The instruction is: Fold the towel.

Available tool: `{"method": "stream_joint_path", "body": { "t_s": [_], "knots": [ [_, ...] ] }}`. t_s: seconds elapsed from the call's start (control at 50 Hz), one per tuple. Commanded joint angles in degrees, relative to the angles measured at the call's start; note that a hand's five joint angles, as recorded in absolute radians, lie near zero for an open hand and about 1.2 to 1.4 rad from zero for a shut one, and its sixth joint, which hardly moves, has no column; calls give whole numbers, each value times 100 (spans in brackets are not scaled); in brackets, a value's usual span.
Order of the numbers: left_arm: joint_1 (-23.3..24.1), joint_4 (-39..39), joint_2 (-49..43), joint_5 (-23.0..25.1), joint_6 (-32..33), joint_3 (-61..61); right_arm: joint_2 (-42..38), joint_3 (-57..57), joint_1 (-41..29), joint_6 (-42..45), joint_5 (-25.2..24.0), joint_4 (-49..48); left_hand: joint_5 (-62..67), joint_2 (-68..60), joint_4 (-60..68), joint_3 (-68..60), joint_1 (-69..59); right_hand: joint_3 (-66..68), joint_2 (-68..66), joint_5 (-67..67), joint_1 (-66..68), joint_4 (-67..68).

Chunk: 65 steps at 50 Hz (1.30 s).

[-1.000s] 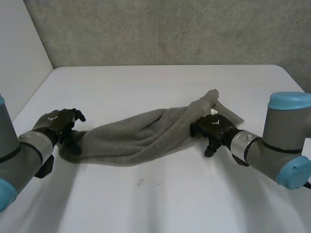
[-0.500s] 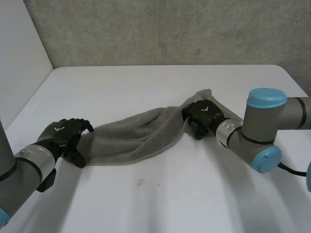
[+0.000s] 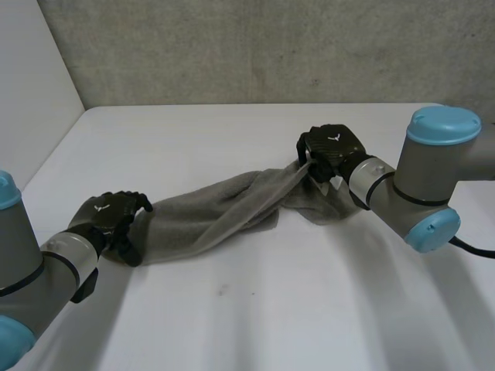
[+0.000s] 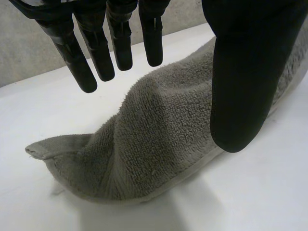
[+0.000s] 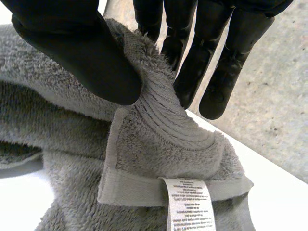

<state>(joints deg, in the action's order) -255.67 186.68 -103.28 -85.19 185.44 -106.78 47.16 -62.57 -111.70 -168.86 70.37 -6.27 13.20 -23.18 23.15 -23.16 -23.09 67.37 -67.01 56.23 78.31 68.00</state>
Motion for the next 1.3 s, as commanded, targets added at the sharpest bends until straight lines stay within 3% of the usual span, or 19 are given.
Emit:
{"method": "stream_joint_path", "body": {
  "t_s": [0.02,0.12,0.22,0.46,0.66,0.88,0.92,1.0,1.1,1.2,1.3],
  "knots": [
    [0,298,-210,-7,168,-9,21,8,26,-6,100,11,350,-352,354,-354,-361,1263,-1299,1377,169,1200],
    [61,500,-447,11,948,-141,117,-9,43,-243,204,47,468,-470,472,-471,-479,1263,-1299,1377,169,1200],
    [105,711,-579,11,1318,-185,214,-9,131,-594,302,47,501,-503,506,-505,-513,1263,-1299,1377,169,1200],
    [123,791,-667,11,1398,-141,205,-9,140,-622,319,47,737,-739,741,-740,-748,1263,-1299,1377,169,1200],
    [123,817,-939,11,1407,-27,223,-9,149,-622,390,64,3139,-3141,3143,-3142,-3150,1263,-1299,1377,169,1200],
    [123,808,-1203,20,1407,132,267,26,254,-639,469,178,3798,-3801,3803,-3802,-3810,1263,-1299,1377,169,1200],
    [123,800,-1151,20,1398,158,267,52,254,-613,469,266,5671,-5673,5676,-5675,-5683,1263,-1299,1377,169,1200],
    [123,747,-1010,-7,1398,237,258,114,254,-534,346,600,5680,-5682,5685,-5684,-5691,1263,-1299,1377,169,1200],
    [132,694,-456,-7,1381,281,249,298,245,248,205,1470,5680,-5682,5685,-5684,-5691,1263,-1299,1377,169,1200],
    [272,431,53,55,1390,491,127,518,140,1924,292,2900,5680,-5682,5685,-5684,-5691,1263,-1299,1377,169,1200],
    [352,-191,27,134,1416,929,153,553,96,2349,564,3149,5680,-5682,5685,-5684,-5691,1263,-1299,1377,169,1200]
  ]
}}
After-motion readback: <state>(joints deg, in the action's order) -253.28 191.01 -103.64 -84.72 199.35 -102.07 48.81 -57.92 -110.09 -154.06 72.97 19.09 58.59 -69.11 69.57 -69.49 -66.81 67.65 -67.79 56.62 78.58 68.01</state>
